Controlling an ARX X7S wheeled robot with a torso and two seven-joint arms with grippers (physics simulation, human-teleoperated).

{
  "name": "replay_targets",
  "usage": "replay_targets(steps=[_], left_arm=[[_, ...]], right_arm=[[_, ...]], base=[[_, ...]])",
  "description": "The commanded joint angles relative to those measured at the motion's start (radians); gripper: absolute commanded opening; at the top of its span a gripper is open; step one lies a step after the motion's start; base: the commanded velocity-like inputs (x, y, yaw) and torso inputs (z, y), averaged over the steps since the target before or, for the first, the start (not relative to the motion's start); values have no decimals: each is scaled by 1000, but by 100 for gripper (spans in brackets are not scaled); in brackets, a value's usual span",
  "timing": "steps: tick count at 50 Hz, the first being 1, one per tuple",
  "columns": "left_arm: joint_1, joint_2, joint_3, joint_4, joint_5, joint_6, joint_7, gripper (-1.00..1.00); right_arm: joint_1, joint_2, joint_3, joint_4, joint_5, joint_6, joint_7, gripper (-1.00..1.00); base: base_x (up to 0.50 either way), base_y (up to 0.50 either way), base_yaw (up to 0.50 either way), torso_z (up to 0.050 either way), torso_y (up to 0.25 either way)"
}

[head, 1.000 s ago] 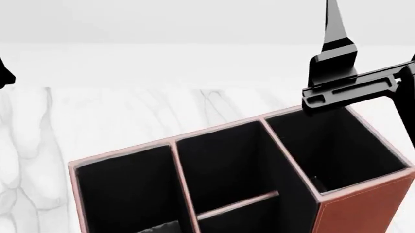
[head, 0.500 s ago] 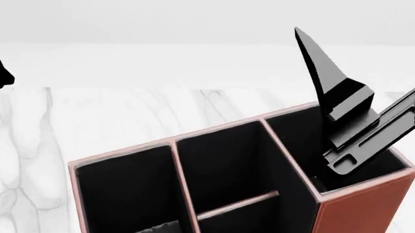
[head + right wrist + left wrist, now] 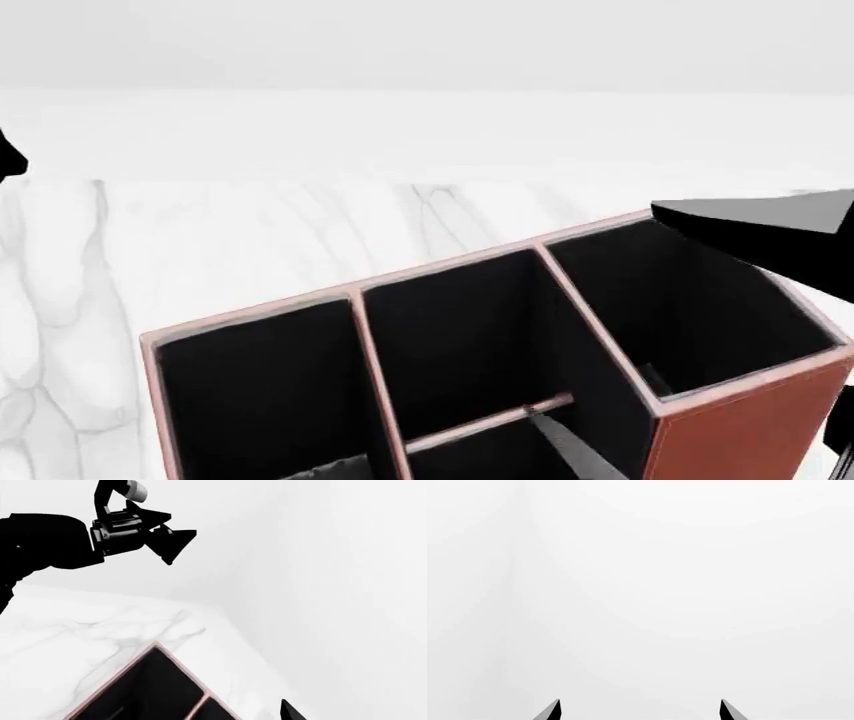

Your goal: Pick up the book and place it in the front compartment of the caddy.

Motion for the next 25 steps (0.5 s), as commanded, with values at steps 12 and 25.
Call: replay_targets(steps=[12, 25], left_arm=[[-3, -10, -6, -2, -11, -1, -7, 100], [-4, -12, -2, -7, -14, 3, -10, 100]], right_arm=[[-48, 66, -48, -32, -11, -18, -109, 100], [-116, 86, -20, -47, -10, -16, -140, 100]], base=[[0, 0, 0, 0, 0], [0, 0, 0, 0, 0]])
